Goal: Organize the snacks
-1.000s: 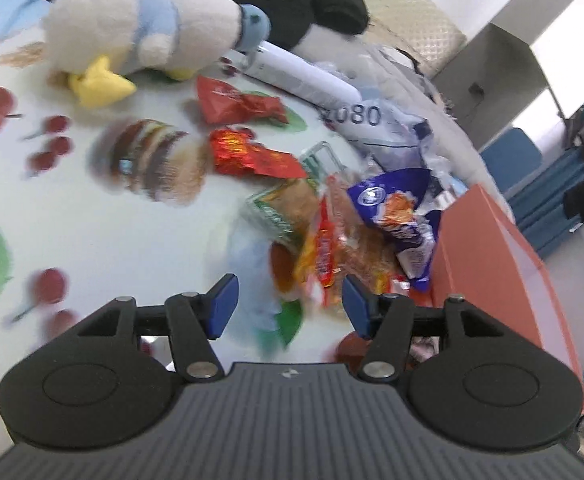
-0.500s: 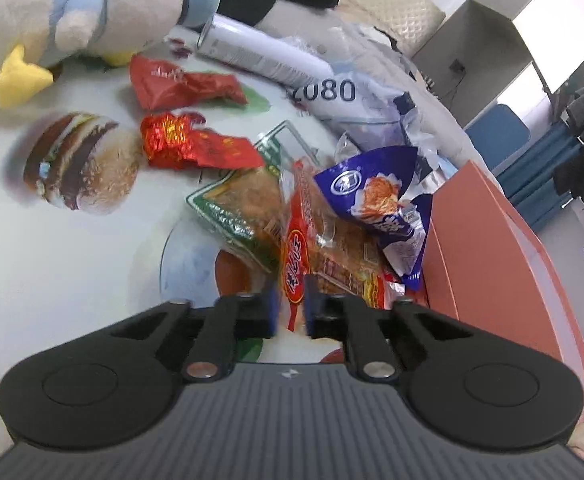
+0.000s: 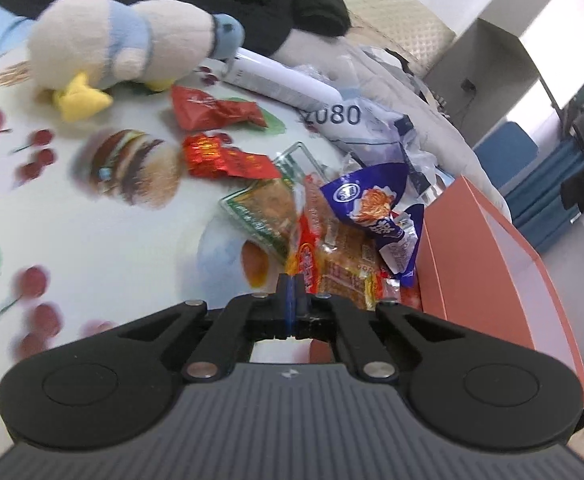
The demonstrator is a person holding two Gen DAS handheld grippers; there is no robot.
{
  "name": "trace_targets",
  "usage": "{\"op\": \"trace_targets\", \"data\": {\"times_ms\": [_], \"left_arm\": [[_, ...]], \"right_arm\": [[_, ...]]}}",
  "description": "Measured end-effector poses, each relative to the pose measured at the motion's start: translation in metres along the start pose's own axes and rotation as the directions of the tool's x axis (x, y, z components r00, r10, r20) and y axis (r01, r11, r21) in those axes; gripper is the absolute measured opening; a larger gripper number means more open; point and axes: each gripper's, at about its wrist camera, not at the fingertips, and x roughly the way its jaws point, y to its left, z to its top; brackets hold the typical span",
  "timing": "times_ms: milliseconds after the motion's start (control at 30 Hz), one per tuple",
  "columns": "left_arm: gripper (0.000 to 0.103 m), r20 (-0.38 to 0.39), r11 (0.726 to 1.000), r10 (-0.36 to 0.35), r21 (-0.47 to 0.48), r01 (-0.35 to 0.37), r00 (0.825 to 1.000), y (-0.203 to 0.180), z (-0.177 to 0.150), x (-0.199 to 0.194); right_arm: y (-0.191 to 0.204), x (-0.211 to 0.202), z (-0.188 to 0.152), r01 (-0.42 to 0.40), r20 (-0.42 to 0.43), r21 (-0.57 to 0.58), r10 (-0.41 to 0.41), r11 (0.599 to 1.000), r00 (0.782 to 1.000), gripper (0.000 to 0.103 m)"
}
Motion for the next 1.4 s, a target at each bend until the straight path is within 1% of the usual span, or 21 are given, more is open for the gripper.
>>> {"op": "trace_targets", "data": {"times_ms": [133, 267, 400, 467, 500, 533, 567, 633, 667, 733, 800, 833, 933, 1033, 1100, 1167, 1200, 1233, 1267, 1367, 1400], "left_arm": [[0.0, 0.017, 0.999, 0.011, -0.045, -0.01, 1.0, 0.01, -0.008, -0.023], [0.0, 0.04, 0.998, 0.032, -0.046, -0.03, 0.999, 0.014, -0.016, -0.044], [0.0, 0.019, 1.0, 0.022, -0.013, -0.021, 1.0, 0.016, -0.021, -0.047], [0.002, 0.004, 1.0, -0.017, -0.025, 0.017, 1.0, 0.018, -0.019, -0.041], [0.005, 0.0, 0.999, -0.03, -0.038, 0.03, 1.0, 0.02, -0.018, -0.036], [0.019, -0.02, 0.997, -0.038, -0.068, 0.036, 0.999, 0.023, -0.016, -0.027], [0.037, -0.038, 0.993, -0.046, -0.11, 0.041, 0.998, 0.027, -0.013, -0.018], [0.05, -0.042, 0.977, -0.084, -0.199, 0.074, 0.996, 0.036, -0.009, -0.003], [0.052, -0.039, 0.97, -0.096, -0.226, 0.085, 0.995, 0.038, -0.007, 0.005], [0.052, -0.048, 0.963, -0.119, -0.249, 0.103, 0.992, 0.036, -0.001, 0.019], [0.052, -0.059, 0.961, -0.141, -0.249, 0.122, 0.988, 0.031, 0.004, 0.031], [0.052, -0.07, 0.965, -0.132, -0.237, 0.112, 0.989, 0.027, 0.006, 0.038], [0.052, -0.099, 0.981, -0.08, -0.183, 0.061, 0.992, 0.015, 0.01, 0.056], [0.05, -0.117, 0.989, -0.057, -0.142, 0.04, 0.992, 0.009, 0.01, 0.068], [0.05, -0.12, 0.989, -0.065, -0.14, 0.048, 0.991, 0.008, 0.01, 0.073], [0.04, -0.121, 0.991, -0.06, -0.127, 0.045, 0.991, 0.005, 0.01, 0.077], [0.025, -0.127, 0.993, -0.053, -0.113, 0.038, 0.991, 0.004, 0.009, 0.077], [0.007, -0.133, 0.995, -0.042, -0.097, 0.029, 0.99, 0.002, 0.008, 0.078], [0.003, -0.135, 0.997, -0.037, -0.077, 0.026, 0.99, -0.001, 0.006, 0.078], [0.0, -0.101, 1.0, -0.022, -0.018, 0.02, 0.995, -0.008, 0.001, 0.069], [0.0, -0.094, 1.0, -0.02, -0.012, 0.019, 0.995, -0.009, 0.0, 0.065]], "right_arm": [[-0.005, -0.016, -0.003, -0.014, 0.01, -0.011, 0.015, 1.0, 1.0, 0.046], [-0.01, -0.026, -0.009, -0.02, 0.003, -0.014, 0.02, 1.0, 1.0, 0.046], [-0.016, -0.026, -0.016, -0.012, -0.015, -0.013, 0.012, 1.0, 1.0, 0.046], [-0.019, -0.025, -0.018, -0.009, -0.028, -0.008, 0.009, 1.0, 1.0, 0.046], [-0.02, -0.025, -0.02, -0.007, -0.032, -0.004, 0.007, 1.0, 0.999, 0.046], [-0.021, -0.025, -0.021, -0.003, -0.035, -0.002, 0.003, 1.0, 0.999, 0.046], [-0.022, -0.025, -0.022, 0.0, -0.037, -0.002, -0.001, 1.0, 0.999, 0.046], [-0.024, -0.024, -0.023, 0.006, -0.041, 0.0, -0.006, 1.0, 0.999, 0.046], [-0.025, -0.023, -0.023, 0.008, -0.043, 0.002, -0.008, 1.0, 0.999, 0.046], [-0.026, -0.023, -0.023, 0.01, -0.043, 0.007, -0.01, 1.0, 0.999, 0.046], [-0.027, -0.022, -0.023, 0.007, -0.042, 0.011, -0.007, 1.0, 0.999, 0.046], [-0.027, -0.021, -0.023, 0.008, -0.043, 0.012, -0.007, 1.0, 0.999, 0.046], [-0.027, -0.02, -0.023, 0.005, -0.05, 0.016, -0.004, 1.0, 0.999, 0.046], [-0.027, -0.021, -0.023, 0.001, -0.049, 0.01, 0.0, 1.0, 0.999, 0.046], [-0.027, -0.022, -0.023, -0.001, -0.047, 0.008, 0.002, 1.0, 0.999, 0.046], [-0.028, -0.023, -0.024, -0.002, -0.047, 0.007, 0.003, 1.0, 0.999, 0.046], [-0.029, -0.023, -0.024, -0.003, -0.047, 0.007, 0.003, 1.0, 0.999, 0.046], [-0.029, -0.022, -0.024, -0.002, -0.049, 0.009, 0.003, 1.0, 0.999, 0.046], [-0.03, -0.021, -0.024, -0.002, -0.05, 0.011, 0.003, 1.0, 0.999, 0.046], [-0.032, -0.02, -0.023, 0.001, -0.051, 0.018, 0.0, 1.0, 0.999, 0.046], [-0.032, -0.02, -0.023, 0.001, -0.05, 0.019, 0.0, 1.0, 0.999, 0.046]]}}
